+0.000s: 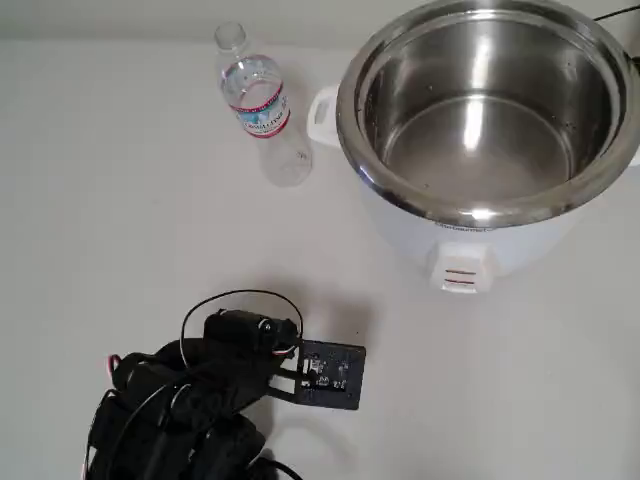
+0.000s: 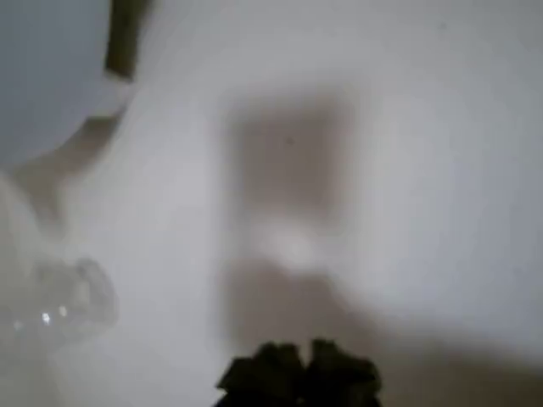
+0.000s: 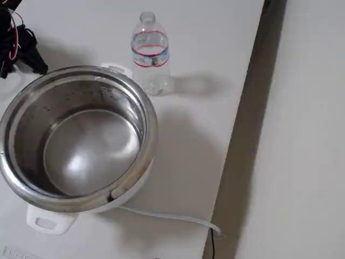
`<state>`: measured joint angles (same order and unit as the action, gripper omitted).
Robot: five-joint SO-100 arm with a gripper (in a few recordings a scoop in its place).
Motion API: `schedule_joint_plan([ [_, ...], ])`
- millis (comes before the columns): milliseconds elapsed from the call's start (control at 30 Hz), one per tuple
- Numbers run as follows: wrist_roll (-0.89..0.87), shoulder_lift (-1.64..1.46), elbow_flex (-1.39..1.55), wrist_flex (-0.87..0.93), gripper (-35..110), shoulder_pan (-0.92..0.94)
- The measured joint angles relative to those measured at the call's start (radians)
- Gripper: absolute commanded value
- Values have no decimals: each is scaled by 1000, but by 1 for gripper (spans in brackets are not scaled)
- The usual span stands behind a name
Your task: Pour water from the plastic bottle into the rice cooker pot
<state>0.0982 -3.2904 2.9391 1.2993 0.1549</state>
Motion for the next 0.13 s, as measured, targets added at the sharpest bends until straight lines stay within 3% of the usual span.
schedule_joint_plan([
  [133, 0, 0, 0, 0, 0, 0],
])
